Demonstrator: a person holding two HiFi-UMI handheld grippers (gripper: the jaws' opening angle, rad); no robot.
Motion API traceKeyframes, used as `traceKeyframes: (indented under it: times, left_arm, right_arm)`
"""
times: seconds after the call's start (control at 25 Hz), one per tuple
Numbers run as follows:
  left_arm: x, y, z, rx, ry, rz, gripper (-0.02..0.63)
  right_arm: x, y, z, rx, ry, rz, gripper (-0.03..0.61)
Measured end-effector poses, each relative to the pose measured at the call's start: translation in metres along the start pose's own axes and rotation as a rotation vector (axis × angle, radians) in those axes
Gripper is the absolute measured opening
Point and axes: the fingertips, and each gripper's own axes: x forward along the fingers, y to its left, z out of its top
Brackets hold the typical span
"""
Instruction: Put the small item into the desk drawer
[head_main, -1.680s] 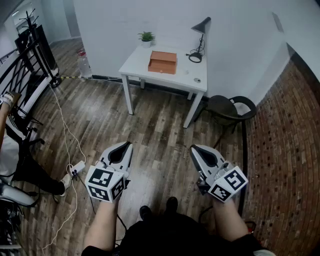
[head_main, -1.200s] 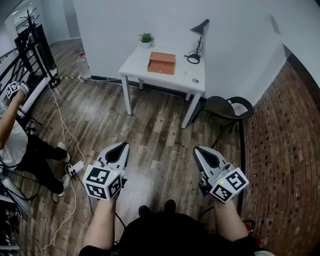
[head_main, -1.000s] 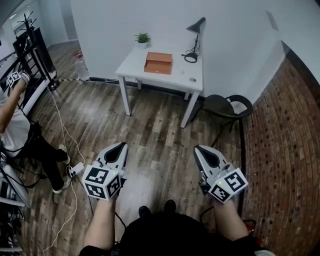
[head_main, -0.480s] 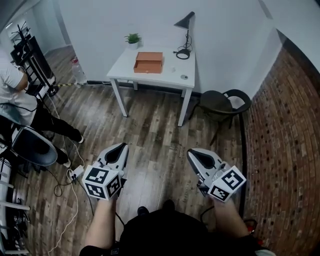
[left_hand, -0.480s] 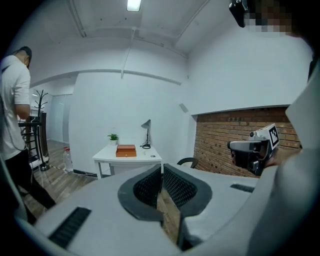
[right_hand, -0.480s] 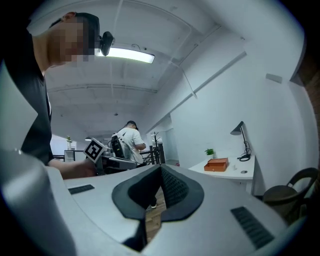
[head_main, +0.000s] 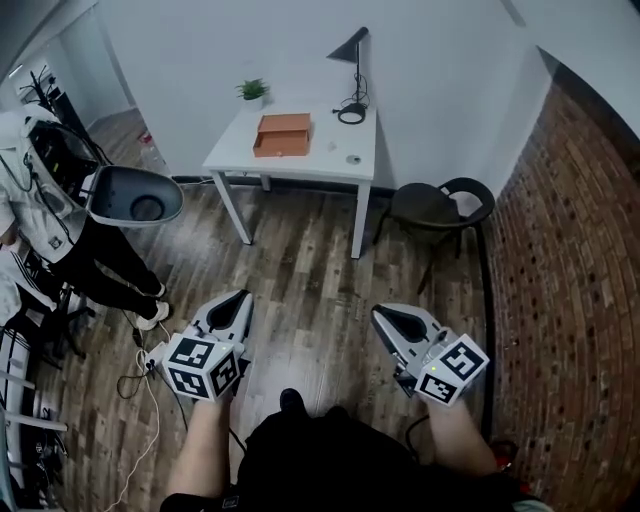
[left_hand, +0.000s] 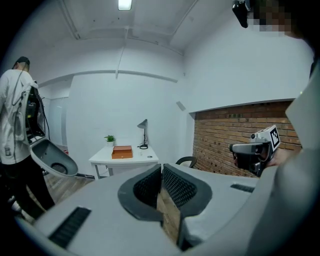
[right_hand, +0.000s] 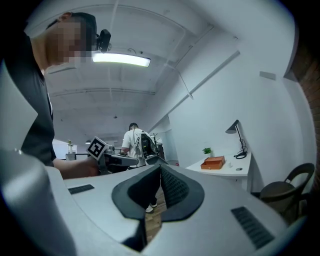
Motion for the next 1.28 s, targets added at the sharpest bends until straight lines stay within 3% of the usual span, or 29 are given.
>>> traceKeyframes:
  times: [0.56, 1.28]
  left_arm:
    - [0.059, 0.011, 0.007, -0.004, -0.013, -0.080, 0.025]
    - [0.173, 0.164, 0.024, -0.071, 0.000, -0.123, 0.025]
  right_arm:
    - [0.019, -0.040, 0.003, -0.001, 0.011, -0.056, 0.005]
    - [0.202, -0.111, -0.001, 0.023, 0.121, -0.057, 0.005]
